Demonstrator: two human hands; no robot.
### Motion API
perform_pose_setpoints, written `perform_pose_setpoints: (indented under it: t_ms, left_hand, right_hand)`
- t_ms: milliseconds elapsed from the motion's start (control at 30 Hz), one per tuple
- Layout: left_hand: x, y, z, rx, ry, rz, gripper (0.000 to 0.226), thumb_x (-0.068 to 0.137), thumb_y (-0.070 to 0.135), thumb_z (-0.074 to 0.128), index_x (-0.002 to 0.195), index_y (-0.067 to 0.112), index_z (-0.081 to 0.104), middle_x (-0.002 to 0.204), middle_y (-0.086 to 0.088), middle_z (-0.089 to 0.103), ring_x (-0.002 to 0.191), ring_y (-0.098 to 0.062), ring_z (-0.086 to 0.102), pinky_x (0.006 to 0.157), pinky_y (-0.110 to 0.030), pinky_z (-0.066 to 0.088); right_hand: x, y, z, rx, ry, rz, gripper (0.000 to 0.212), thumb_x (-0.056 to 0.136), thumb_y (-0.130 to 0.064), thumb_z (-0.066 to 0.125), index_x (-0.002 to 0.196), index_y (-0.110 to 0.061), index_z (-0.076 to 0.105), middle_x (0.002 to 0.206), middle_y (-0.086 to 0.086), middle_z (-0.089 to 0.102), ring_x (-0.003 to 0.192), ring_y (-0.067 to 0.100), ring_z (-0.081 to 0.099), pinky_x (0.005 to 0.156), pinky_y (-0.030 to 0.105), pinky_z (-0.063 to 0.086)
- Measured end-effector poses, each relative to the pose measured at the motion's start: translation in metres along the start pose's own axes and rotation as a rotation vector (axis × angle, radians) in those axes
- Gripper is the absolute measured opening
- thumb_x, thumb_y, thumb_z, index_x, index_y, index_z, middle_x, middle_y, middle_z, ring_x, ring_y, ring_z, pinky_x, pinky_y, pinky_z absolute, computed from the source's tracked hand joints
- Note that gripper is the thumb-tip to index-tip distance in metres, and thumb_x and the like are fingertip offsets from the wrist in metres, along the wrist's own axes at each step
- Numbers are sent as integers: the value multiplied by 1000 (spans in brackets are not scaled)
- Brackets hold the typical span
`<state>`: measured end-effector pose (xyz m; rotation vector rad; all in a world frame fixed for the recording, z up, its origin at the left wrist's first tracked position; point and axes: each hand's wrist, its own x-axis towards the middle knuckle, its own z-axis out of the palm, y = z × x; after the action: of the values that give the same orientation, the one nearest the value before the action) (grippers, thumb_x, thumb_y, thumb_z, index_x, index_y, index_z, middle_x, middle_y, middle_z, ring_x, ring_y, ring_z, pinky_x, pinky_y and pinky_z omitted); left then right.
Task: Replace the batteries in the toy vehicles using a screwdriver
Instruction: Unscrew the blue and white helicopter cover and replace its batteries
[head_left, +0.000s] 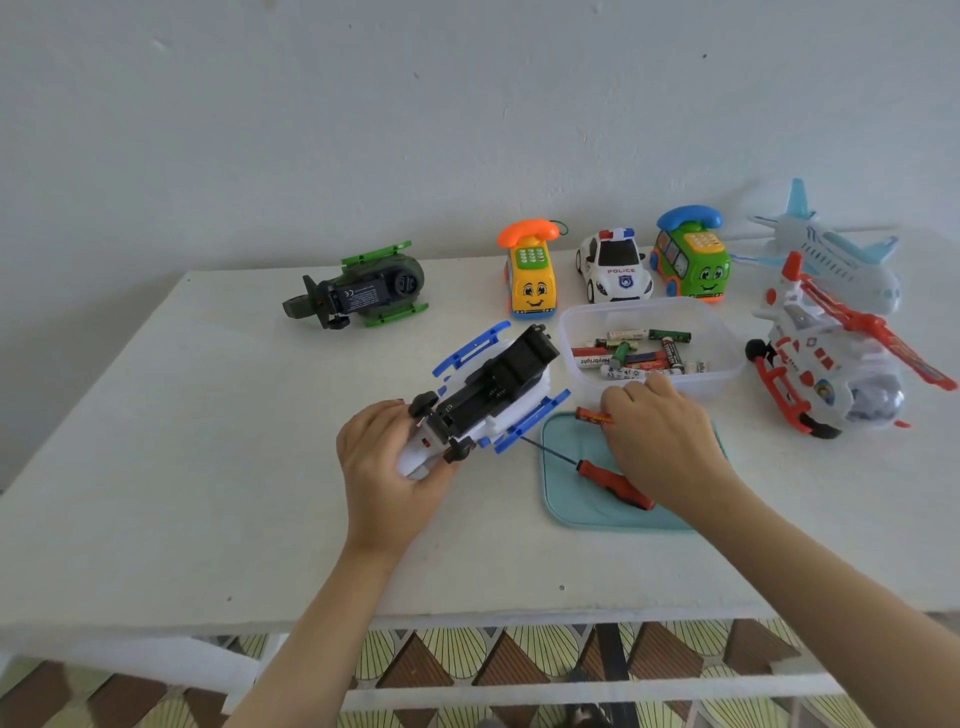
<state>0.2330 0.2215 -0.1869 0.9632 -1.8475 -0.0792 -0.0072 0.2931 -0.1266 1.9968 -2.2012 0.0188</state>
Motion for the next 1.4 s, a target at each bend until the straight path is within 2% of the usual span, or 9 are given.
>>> perform_pose_setpoints:
  t_ms: [100,200,367,500,600,700,867,1067,1400]
  left_hand:
    - [-1,1,-1,-13,-3,-11,34,74,33,73,85,2,69,87,-6,69,91,-28,62,83,-40,46]
    - [-2,1,-1,-35,1,-17,36,74,35,75,87,2,68,89,-5,69,94,-22,59,89,-27,40]
    - [-4,3,-1,-73,-2,36,37,77,34,72,93,1,68,91,-7,69,94,-20,58,87,-31,44]
    - [-3,3,-1,-114,15,28,37,78,33,71,97,1,68,89,-6,67,93,-11,52,84,-25,44]
    - [-3,4,-1,-128,6,20,38,79,33,71,98,0,68,90,-4,65,95,-3,47,86,-18,41]
    - [-3,4,-1,-128,-5,29,38,79,33,71,98,0,68,90,-3,64,94,-6,48,86,-15,40]
    - [-3,2,-2,-135,-2,24,37,79,32,72,96,0,67,88,-8,66,92,-14,52,86,-16,40]
    - [-4,1,-2,-147,-18,30,38,79,32,72,99,0,68,90,-7,66,93,-14,52,88,-14,39]
    - [-2,3,-2,-194,-16,36,39,81,35,69,99,0,68,94,4,59,96,-5,46,87,-19,41]
  right_hand:
    - [-5,3,0,292,120,23,18,95,-28,52,106,-17,61,95,-1,61,93,19,49,73,27,41]
    - [-13,-7,-12,733,253,94,8,87,-19,66,95,-19,69,81,-10,61,75,6,52,63,11,37]
    - [-23,-43,-38,1241,350,104,22,78,-9,76,89,-20,61,78,-11,67,72,3,62,67,12,49]
    - [-17,-67,-43,1096,545,-93,12,81,-4,74,89,-8,66,79,-16,67,76,5,64,70,15,51]
    - [-5,-75,-33,844,641,-278,5,82,-3,69,87,-2,68,80,3,70,73,17,64,68,31,51]
    - [7,-78,-20,650,605,-402,6,84,1,62,81,1,67,77,12,68,70,30,63,60,42,52]
    - [16,-79,-17,503,575,-587,12,84,2,57,81,1,68,82,13,69,71,30,64,61,41,55]
    - [19,-75,-15,426,517,-660,15,76,5,63,87,1,73,86,14,71,75,31,66,64,39,57]
    - [10,-75,-6,481,475,-605,18,86,-4,57,96,-1,72,91,8,72,78,27,66,68,39,54]
